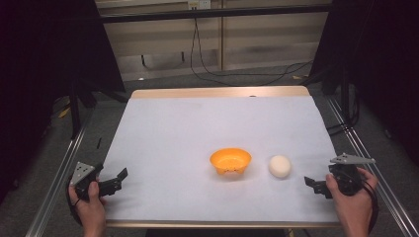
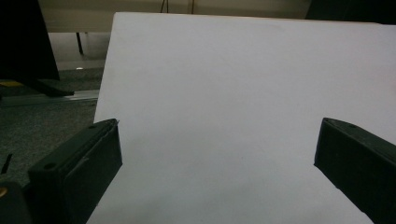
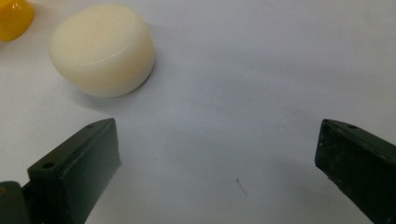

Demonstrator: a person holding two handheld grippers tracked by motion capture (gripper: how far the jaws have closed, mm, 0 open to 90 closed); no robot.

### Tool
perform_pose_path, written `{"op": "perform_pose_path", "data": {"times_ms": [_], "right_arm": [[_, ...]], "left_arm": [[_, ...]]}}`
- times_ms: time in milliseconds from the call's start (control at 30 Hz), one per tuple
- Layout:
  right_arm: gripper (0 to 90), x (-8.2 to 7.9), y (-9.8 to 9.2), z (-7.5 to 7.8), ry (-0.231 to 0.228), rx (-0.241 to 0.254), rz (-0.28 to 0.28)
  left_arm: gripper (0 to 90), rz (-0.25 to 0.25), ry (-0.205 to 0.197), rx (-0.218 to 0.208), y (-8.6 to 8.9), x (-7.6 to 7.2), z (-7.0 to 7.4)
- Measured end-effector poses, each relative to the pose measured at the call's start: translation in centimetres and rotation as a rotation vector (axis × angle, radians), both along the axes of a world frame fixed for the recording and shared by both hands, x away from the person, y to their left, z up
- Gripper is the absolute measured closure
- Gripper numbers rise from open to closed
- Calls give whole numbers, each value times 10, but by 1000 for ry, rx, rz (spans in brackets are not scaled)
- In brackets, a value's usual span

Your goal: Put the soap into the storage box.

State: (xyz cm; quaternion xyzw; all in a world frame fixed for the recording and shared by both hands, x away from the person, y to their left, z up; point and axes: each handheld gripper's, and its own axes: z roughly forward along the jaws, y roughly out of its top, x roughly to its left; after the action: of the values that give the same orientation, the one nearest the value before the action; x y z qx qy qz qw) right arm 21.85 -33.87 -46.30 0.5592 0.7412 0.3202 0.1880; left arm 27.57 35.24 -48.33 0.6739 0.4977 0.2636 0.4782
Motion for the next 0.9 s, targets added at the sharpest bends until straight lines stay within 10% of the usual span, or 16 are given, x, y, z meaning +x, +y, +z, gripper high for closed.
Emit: {"op": "perform_pose_path", "data": {"times_ms": [433,900], "right_arm": [[0,20,11,10,165,-76,48],[0,30,24,14,235,-127,119]], "left_arm": [[7,0,0,4,0,0,0],[7,0,0,6,0,0,0]]}}
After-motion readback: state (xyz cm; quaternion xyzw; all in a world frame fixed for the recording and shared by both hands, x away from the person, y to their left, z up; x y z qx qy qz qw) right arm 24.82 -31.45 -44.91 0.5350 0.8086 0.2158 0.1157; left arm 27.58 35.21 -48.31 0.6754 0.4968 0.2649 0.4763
